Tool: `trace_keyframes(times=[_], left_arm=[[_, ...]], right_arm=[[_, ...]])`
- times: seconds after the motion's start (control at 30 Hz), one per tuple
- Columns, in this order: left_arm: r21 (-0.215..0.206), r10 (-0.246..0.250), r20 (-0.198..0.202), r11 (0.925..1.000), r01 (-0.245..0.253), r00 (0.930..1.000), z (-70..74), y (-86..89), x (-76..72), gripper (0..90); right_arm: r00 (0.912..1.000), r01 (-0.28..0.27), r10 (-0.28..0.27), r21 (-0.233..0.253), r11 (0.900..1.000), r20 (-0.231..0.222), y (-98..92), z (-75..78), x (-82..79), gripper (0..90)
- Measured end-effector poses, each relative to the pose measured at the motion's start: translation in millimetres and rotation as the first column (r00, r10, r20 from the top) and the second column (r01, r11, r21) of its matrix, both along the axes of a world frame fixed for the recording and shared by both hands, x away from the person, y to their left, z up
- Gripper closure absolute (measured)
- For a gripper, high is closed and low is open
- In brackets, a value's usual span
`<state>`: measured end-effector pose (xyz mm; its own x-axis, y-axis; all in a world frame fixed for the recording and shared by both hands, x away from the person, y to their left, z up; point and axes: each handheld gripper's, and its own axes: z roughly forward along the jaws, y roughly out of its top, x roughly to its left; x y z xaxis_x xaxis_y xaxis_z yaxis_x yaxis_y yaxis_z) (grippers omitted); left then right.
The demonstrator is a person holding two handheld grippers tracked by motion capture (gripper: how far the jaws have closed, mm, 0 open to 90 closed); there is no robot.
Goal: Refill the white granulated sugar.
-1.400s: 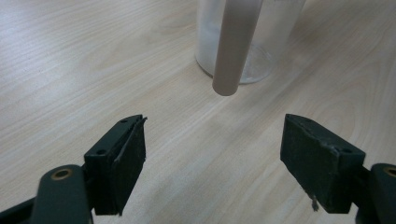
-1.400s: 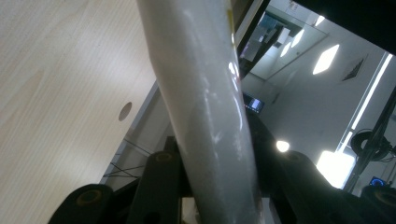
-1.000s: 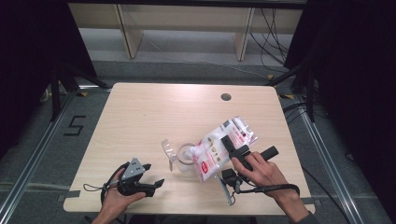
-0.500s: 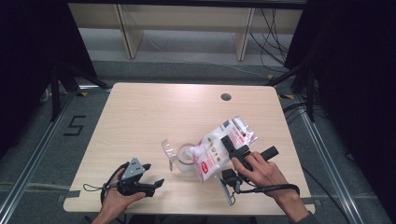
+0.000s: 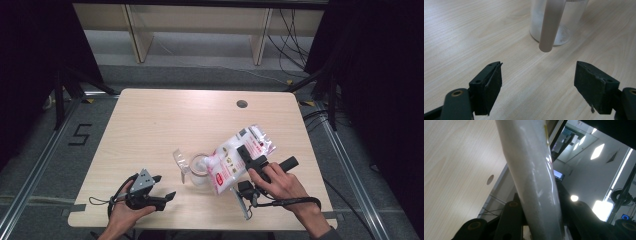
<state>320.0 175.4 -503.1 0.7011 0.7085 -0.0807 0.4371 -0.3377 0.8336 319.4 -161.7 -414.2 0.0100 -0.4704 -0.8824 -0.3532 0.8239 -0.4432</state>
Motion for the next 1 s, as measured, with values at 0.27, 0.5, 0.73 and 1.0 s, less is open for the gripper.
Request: trace_keyframes(times=[0.27,0.5,0.73,1.0], left_arm=[[0.009,-0.01,0.009,0.9999,0.01,0.9999,0.3,0.7,0.8,22.1],[0.002,-0.004,-0.004,1.0,0.004,1.0,-0.3,0.2,0.3,22.0],[0.0,-0.004,-0.008,1.0,0.004,1.0,-0.6,-0.2,0.2,22.1],[0.002,-0.004,-0.005,1.0,0.004,1.0,-0.5,0.0,0.3,22.0]], right_arm=[[1.0,0.001,-0.001,-0.003,1.0,-0.004,-0.2,0.0,-0.1,74.3],[1.0,0.002,-0.002,0.007,1.0,-0.003,-0.6,-0.5,-0.3,74.7],[1.0,0.001,-0.001,0.011,1.0,-0.006,-0.6,-0.5,-0.6,75.0],[0.9999,0.003,-0.003,0.021,1.0,-0.01,-0.6,-0.9,-0.9,75.3]])
